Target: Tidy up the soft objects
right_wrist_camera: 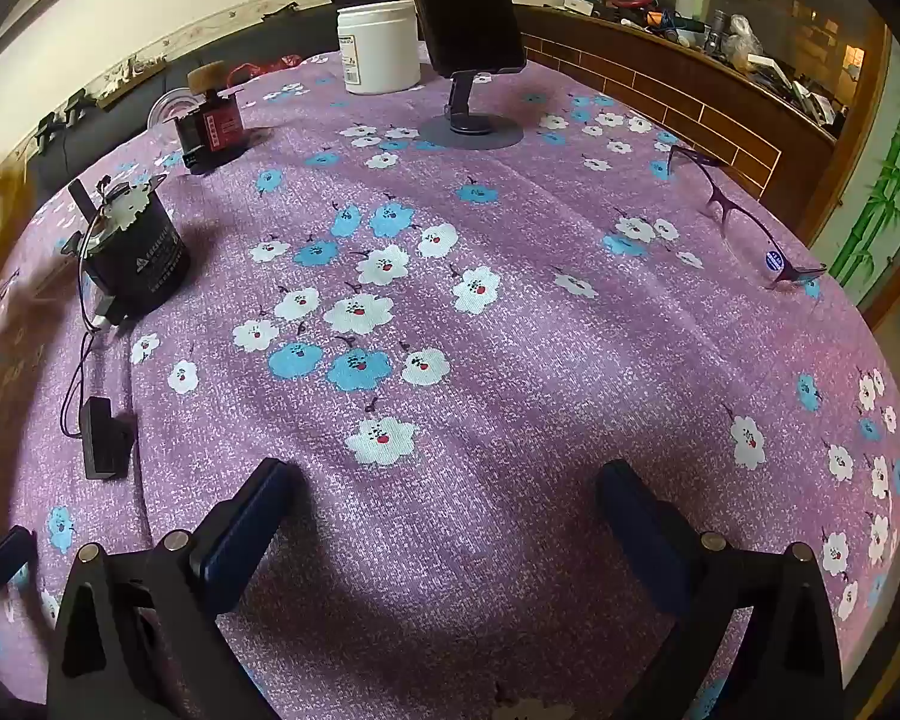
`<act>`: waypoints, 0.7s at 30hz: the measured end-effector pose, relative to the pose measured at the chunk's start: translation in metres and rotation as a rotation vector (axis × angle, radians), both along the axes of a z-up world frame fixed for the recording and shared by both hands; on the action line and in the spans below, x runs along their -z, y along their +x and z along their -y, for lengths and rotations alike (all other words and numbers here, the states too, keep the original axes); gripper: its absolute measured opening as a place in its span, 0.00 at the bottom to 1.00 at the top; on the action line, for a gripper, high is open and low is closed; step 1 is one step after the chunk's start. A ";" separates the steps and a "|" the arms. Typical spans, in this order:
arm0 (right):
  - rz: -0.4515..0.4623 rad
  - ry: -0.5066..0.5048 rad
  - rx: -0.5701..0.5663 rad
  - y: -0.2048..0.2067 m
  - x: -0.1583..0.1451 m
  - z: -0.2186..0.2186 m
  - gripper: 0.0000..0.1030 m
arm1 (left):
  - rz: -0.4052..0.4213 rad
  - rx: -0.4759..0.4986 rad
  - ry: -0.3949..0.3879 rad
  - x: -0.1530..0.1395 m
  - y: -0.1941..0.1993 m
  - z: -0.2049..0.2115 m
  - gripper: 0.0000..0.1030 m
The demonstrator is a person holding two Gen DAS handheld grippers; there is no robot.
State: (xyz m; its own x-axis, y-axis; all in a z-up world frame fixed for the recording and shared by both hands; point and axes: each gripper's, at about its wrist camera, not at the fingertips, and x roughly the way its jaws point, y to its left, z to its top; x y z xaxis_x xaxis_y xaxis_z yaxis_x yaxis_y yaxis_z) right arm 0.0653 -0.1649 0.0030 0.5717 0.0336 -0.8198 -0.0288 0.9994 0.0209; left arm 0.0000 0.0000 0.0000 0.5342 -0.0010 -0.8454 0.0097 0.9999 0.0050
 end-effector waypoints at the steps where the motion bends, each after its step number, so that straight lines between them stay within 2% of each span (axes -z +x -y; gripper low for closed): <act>1: -0.001 -0.006 0.000 0.000 0.000 0.000 0.99 | 0.000 0.000 -0.002 0.000 0.000 0.000 1.00; 21: -0.005 0.004 0.000 0.001 0.000 0.000 0.99 | 0.000 0.000 -0.001 0.000 0.000 0.002 1.00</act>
State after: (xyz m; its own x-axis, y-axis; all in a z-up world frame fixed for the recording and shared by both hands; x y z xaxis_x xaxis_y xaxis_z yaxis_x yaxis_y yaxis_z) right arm 0.0659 -0.1652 0.0030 0.5674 0.0370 -0.8226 -0.0288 0.9993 0.0251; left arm -0.0003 -0.0021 -0.0001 0.5345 -0.0017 -0.8451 0.0097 0.9999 0.0041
